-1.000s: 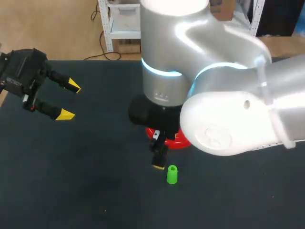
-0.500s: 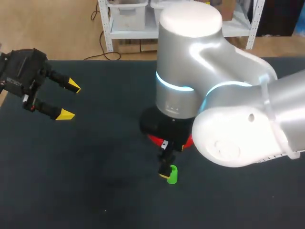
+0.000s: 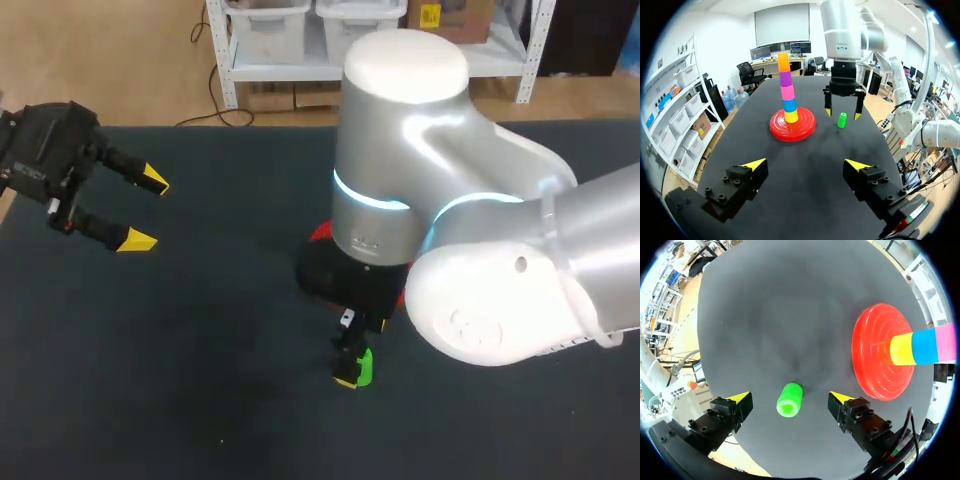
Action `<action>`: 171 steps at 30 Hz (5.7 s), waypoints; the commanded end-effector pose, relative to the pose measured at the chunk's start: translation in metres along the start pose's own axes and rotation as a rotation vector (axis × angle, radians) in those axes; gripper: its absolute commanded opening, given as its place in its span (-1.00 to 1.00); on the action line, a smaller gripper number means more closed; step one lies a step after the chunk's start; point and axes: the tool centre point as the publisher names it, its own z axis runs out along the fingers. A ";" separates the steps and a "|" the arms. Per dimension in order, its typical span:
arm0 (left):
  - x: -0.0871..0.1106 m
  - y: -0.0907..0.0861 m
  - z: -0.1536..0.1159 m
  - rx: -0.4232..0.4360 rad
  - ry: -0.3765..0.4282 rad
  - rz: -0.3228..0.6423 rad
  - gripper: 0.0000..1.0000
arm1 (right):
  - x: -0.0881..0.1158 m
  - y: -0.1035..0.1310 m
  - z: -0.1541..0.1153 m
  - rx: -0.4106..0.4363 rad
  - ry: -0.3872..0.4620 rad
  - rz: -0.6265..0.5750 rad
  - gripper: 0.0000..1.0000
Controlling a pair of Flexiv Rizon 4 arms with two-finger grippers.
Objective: Pick up and stack the cylinders on the red base in this order: pink,purple,orange,green
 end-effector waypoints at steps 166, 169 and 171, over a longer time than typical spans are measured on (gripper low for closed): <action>0.001 -0.001 0.000 -0.003 -0.004 0.003 1.00 | -0.070 -0.149 -0.250 0.231 0.043 -0.062 -1.00; 0.001 -0.001 0.000 -0.003 -0.004 0.003 1.00 | -0.070 -0.148 -0.251 0.231 0.043 -0.060 -1.00; 0.001 -0.001 0.000 -0.003 -0.004 0.003 1.00 | -0.070 -0.149 -0.252 0.227 0.047 -0.060 -1.00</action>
